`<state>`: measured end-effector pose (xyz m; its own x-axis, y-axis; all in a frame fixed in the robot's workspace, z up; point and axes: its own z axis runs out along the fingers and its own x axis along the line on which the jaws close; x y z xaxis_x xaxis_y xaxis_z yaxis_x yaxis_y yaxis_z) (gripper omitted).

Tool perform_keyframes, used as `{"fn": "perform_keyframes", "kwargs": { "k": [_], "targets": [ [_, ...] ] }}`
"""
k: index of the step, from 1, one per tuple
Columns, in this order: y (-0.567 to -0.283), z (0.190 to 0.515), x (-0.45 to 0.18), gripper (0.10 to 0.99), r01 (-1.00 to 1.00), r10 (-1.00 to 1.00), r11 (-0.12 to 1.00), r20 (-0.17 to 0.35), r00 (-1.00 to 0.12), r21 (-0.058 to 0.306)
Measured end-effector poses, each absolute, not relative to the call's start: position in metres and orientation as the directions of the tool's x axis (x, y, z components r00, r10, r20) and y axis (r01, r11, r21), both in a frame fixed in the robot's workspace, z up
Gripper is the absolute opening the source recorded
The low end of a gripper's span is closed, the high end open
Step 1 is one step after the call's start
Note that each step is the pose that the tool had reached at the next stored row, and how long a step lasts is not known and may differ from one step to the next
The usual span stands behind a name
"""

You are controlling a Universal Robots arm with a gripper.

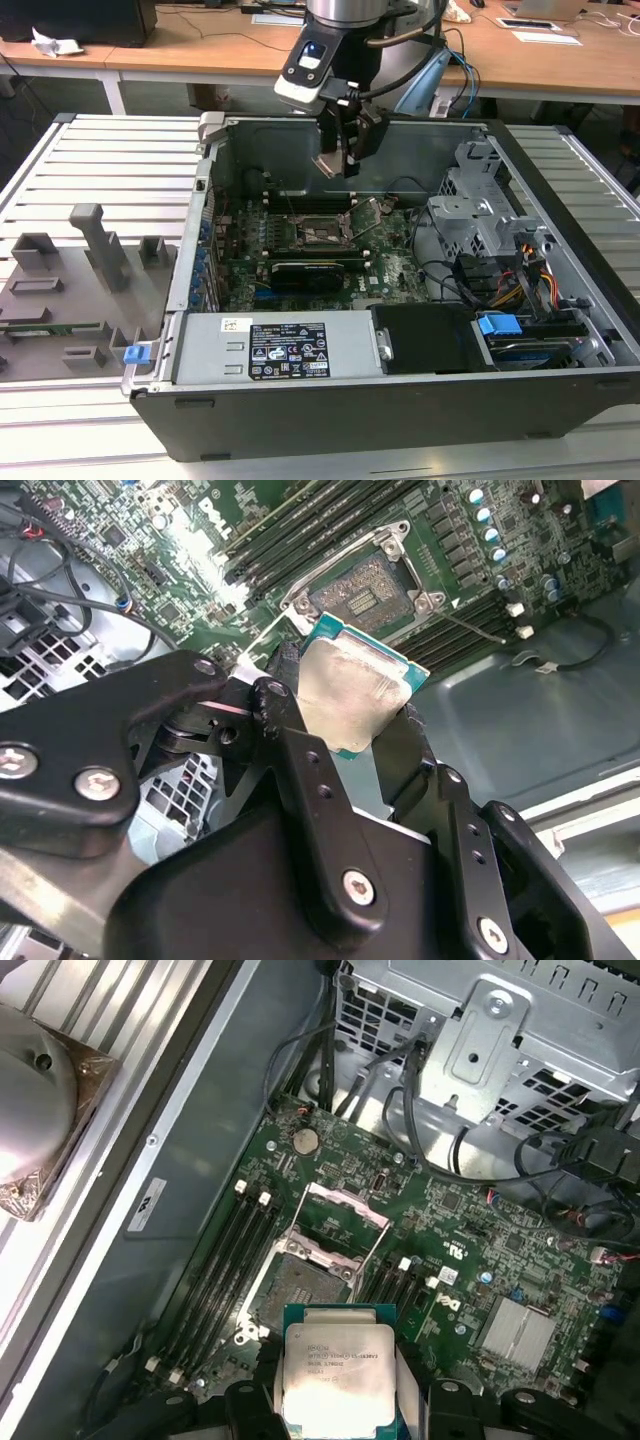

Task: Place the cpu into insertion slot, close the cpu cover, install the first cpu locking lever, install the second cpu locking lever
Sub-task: 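Place the cpu into insertion slot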

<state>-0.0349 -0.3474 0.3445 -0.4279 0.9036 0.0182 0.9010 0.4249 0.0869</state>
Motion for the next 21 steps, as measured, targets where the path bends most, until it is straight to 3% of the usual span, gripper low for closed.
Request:
{"fn": "perform_keyframes", "kwargs": {
  "k": [21],
  "targets": [
    [-0.347,0.332,-0.035,0.537,0.947,0.949,0.311,0.021,-0.314,0.079]
  ]
}}
